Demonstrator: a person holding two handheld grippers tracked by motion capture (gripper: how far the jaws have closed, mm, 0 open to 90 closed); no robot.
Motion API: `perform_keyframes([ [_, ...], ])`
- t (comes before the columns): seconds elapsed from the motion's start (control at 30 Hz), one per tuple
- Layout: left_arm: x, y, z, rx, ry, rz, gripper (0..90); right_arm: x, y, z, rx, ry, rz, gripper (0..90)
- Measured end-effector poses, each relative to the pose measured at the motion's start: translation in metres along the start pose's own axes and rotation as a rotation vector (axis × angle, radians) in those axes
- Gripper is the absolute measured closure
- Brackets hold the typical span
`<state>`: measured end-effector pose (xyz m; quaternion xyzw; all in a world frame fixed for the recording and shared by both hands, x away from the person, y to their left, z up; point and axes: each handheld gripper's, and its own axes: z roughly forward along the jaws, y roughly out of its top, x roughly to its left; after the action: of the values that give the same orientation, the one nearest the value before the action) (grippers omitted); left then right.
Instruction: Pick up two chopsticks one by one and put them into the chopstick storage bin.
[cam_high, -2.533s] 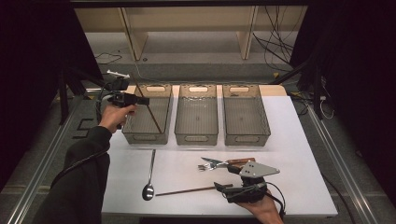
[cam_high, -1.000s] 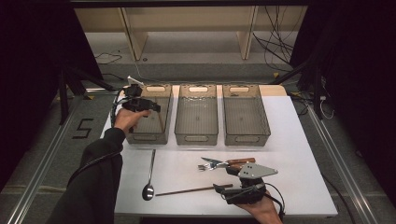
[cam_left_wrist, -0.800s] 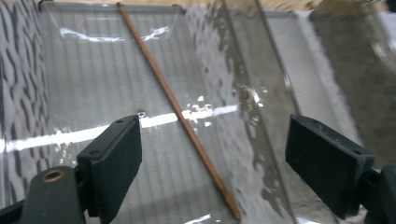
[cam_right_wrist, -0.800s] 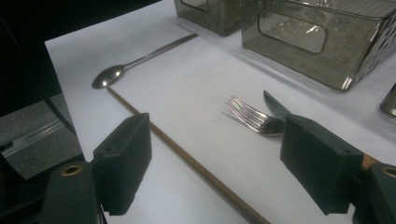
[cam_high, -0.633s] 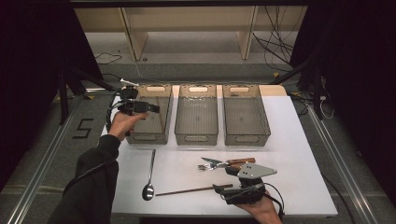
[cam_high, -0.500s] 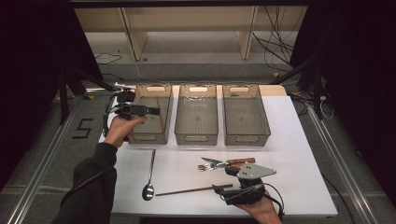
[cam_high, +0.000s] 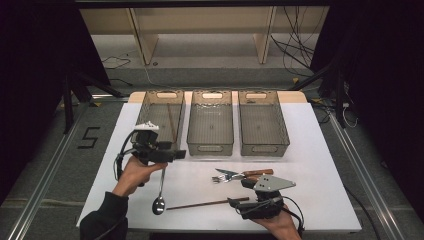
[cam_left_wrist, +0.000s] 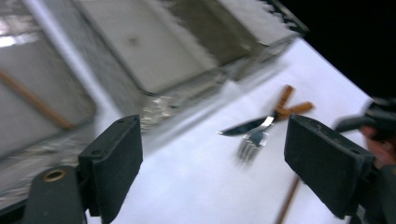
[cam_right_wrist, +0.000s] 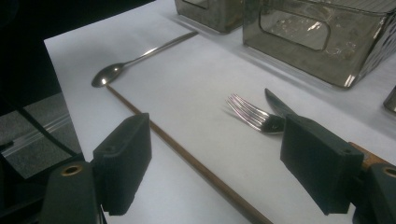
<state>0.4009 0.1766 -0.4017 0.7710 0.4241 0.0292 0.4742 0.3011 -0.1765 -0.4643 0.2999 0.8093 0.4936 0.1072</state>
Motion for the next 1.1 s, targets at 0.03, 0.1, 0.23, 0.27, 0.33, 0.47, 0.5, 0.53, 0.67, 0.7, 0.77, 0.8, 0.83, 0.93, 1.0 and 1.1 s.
perform_keyframes([
  [0.03, -0.004, -0.004, 0.003, 0.018, -0.008, 0.014, 20.1, 0.000, 0.000, 0.000, 0.000, 0.000, 0.000, 25.3],
  [0.1, -0.012, -0.011, 0.009, 0.045, 0.035, 0.076, 20.3, -0.001, 0.000, -0.002, -0.008, -0.009, 0.003, 25.7],
  [0.23, -0.020, -0.023, 0.020, 0.092, 0.023, 0.112, 20.2, -0.002, -0.001, -0.006, -0.013, -0.015, 0.004, 25.8],
  [0.27, -0.023, -0.025, 0.022, 0.108, 0.021, 0.127, 20.2, -0.002, -0.001, -0.006, -0.013, -0.015, 0.004, 25.8],
  [0.33, -0.027, -0.028, 0.026, 0.125, 0.009, 0.145, 20.2, -0.004, -0.001, -0.007, -0.020, -0.018, 0.011, 25.8],
  [0.47, -0.035, -0.034, 0.031, 0.156, 0.005, 0.191, 20.2, -0.005, -0.001, -0.009, -0.023, -0.026, 0.018, 25.8],
  [0.5, -0.037, -0.035, 0.032, 0.159, 0.006, 0.198, 20.1, -0.006, -0.001, -0.009, -0.023, -0.029, 0.017, 25.8],
  [0.53, -0.039, -0.036, 0.032, 0.164, 0.005, 0.208, 20.1, -0.006, -0.001, -0.010, -0.024, -0.029, 0.016, 25.8],
  [0.67, -0.047, -0.040, 0.035, 0.192, -0.001, 0.245, 20.1, -0.008, -0.001, -0.011, -0.029, -0.034, 0.018, 25.8],
  [0.7, -0.048, -0.042, 0.037, 0.207, 0.001, 0.259, 20.1, -0.008, -0.001, -0.011, -0.029, -0.034, 0.018, 25.8],
  [0.77, -0.052, -0.044, 0.039, 0.241, 0.007, 0.290, 20.1, -0.008, -0.001, -0.012, -0.026, -0.038, 0.019, 25.7],
  [0.8, -0.054, -0.046, 0.040, 0.258, 0.014, 0.306, 20.2, -0.008, -0.001, -0.012, -0.027, -0.040, 0.018, 25.6],
  [0.83, -0.056, -0.048, 0.041, 0.269, 0.019, 0.321, 20.4, -0.009, -0.001, -0.013, -0.026, -0.041, 0.020, 25.6],
  [0.93, -0.062, -0.053, 0.044, 0.303, 0.011, 0.357, 21.4, -0.010, -0.002, -0.015, -0.031, -0.047, 0.021, 25.6],
  [1.0, -0.065, -0.056, 0.047, 0.336, 0.002, 0.384, 22.4, -0.011, -0.002, -0.016, -0.034, -0.050, 0.025, 25.6],
  [1.1, -0.070, -0.061, 0.050, 0.386, -0.003, 0.418, 23.4, -0.013, -0.003, -0.019, -0.041, -0.055, 0.031, 25.6],
])
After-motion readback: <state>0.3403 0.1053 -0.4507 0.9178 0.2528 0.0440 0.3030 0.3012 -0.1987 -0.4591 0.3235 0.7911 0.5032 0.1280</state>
